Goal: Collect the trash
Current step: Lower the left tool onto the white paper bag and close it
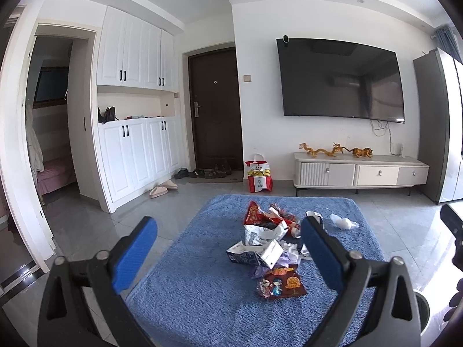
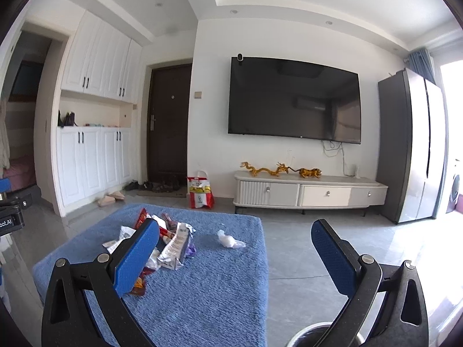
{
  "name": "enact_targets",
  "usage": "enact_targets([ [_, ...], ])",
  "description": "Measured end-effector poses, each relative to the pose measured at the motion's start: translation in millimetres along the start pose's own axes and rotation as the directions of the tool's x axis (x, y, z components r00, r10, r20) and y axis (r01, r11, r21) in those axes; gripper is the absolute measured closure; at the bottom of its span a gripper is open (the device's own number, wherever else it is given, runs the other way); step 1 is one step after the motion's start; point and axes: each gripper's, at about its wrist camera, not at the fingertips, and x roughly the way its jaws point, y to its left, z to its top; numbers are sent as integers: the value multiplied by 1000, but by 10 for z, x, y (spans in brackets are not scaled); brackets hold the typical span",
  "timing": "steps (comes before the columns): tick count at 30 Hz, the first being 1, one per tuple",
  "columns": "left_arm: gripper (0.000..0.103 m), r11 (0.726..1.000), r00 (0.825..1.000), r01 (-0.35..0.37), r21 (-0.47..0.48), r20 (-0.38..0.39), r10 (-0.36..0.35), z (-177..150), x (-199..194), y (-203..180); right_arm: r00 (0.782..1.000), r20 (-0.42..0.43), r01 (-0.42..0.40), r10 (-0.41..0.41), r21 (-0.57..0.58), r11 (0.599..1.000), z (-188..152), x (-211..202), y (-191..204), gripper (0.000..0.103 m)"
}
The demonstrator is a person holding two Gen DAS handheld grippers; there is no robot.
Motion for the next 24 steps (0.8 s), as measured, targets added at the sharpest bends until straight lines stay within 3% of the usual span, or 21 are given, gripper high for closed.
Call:
enact_targets([
  [4,2,999,998,37,-12,-56,-37,-51,227,103,1000,-3,-28,28,13,1000,-41,67,-11,0],
  [7,2,997,992,79,7,-99,-78,-168,400,89,997,-60,-45,45,7,999,-101,230,19,0],
  [14,3,971,942,235,51,-258,-214,-545,962,-161,968,-243,-69,66,-4,998,-415,768,97,0],
  [17,13,956,914,287,66,-319,-252,-651,1226,-312,954,-291,-73,71,5,997,-554,950,75,0],
  [19,19,949,895,306,76,-363,-260,-712,1436,-388,943,-326,-70,70,11,997,-644,1098,52,0],
  [24,20,946,878,304,109,-418,-233,-863,1852,-469,913,-400,-74,80,30,997,-805,1476,2,0],
])
